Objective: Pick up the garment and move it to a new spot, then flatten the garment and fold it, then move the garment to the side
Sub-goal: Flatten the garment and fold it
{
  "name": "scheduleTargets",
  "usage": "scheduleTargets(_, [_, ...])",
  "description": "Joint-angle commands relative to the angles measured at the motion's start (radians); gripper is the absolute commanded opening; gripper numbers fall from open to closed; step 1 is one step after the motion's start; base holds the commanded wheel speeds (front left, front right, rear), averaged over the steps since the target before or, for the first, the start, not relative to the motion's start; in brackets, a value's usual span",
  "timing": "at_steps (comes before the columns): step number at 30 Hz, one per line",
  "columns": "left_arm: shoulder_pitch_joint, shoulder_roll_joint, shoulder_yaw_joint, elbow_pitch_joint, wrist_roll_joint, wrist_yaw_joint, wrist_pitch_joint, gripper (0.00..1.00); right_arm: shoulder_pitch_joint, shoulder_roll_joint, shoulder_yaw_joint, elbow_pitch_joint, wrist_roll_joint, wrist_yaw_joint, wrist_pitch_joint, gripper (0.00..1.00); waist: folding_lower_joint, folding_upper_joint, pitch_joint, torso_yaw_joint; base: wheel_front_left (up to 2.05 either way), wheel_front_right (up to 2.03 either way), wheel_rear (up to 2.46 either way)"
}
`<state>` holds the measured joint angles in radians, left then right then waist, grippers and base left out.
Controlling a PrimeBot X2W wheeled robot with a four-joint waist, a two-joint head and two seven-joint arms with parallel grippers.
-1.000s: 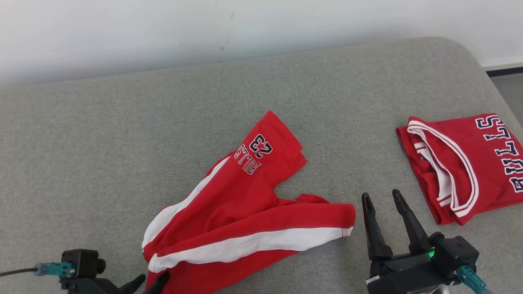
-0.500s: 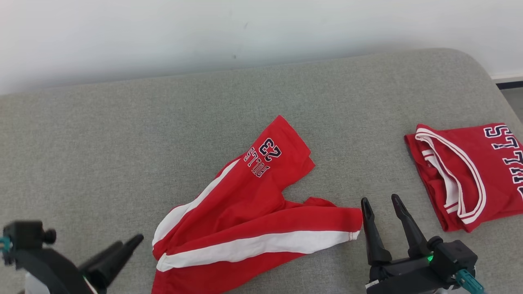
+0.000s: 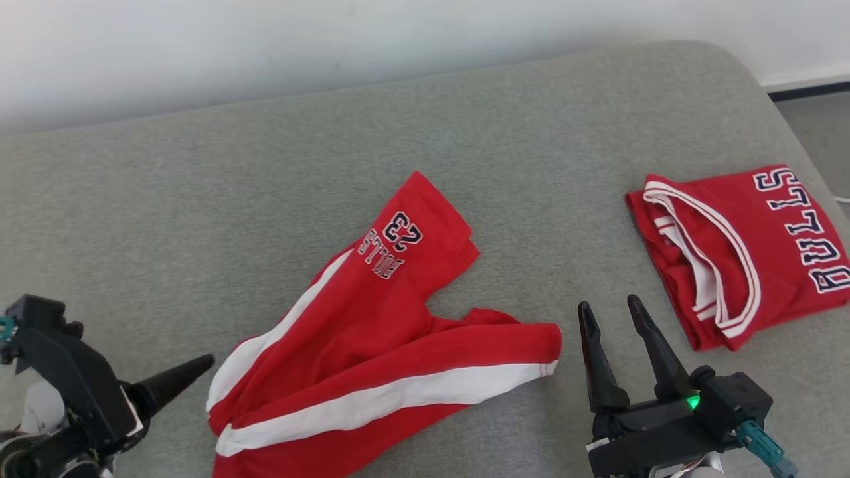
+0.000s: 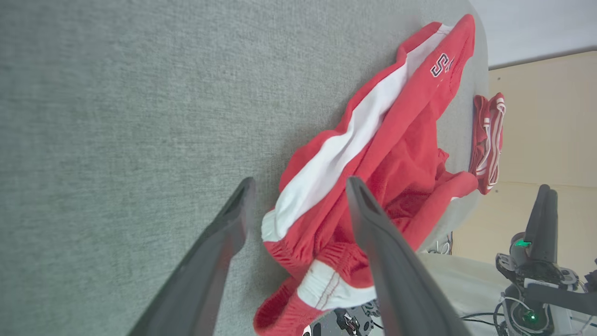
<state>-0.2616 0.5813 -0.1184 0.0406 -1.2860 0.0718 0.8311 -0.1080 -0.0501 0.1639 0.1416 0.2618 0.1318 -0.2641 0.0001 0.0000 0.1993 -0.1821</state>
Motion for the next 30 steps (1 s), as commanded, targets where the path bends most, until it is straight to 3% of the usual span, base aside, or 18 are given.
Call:
scheduleTargets(1, [-0.001, 0.004, -0.009, -0.002, 0.007, -0.003, 0.011, 1.00, -0.002, 0.000, -0.001, -0.004, 0.008, -0.002, 0.000, 1.00, -0.0001, 0.0000, 0.020, -0.031, 0.00, 0.00, 0.00])
scheduleTargets(7, [0.031, 0.043, -0.060, 0.009, 0.082, -0.019, 0.016, 1.00, 0.001, 0.000, 0.002, -0.010, 0.018, -0.002, 0.000, 1.00, -0.0001, 0.0000, 0.030, -0.056, 0.00, 0.00, 0.00])
scheduleTargets(18, [0.025, 0.040, -0.091, 0.054, 0.114, -0.029, 0.007, 1.00, -0.008, 0.000, 0.000, -0.012, 0.012, -0.002, 0.000, 1.00, -0.0001, 0.0000, 0.036, -0.062, 0.00, 0.00, 0.00])
scheduleTargets(19, [0.025, 0.036, -0.095, 0.055, 0.111, -0.029, 0.011, 0.91, -0.009, 0.000, 0.000, -0.012, 0.012, -0.002, 0.000, 1.00, -0.0001, 0.0000, 0.037, -0.062, 0.00, 0.00, 0.00])
scheduleTargets(20, [0.025, 0.034, -0.097, 0.057, 0.110, -0.029, 0.012, 0.35, -0.010, 0.000, 0.001, -0.012, 0.012, -0.002, 0.000, 1.00, -0.0001, 0.0000, 0.037, -0.062, 0.00, 0.00, 0.00])
scheduleTargets(21, [0.024, 0.032, -0.099, 0.057, 0.111, -0.032, 0.012, 0.00, -0.011, 0.000, 0.001, -0.012, 0.012, -0.002, 0.000, 1.00, -0.0001, 0.0000, 0.037, -0.062, 0.00, 0.00, 0.00])
scheduleTargets(25, [0.011, 0.026, -0.093, 0.044, 0.115, -0.058, -0.016, 0.00, -0.012, 0.000, -0.003, -0.014, 0.012, -0.002, 0.000, 1.00, -0.0001, 0.0000, 0.041, -0.064, 0.00, 0.00, 0.00])
scheduleTargets(30, [-0.040, 0.019, -0.068, 0.052, 0.176, -0.104, -0.134, 0.00, -0.011, 0.000, -0.007, -0.016, 0.013, -0.002, 0.000, 1.00, -0.0001, 0.0000, 0.050, -0.063, 0.00, 0.00, 0.00])
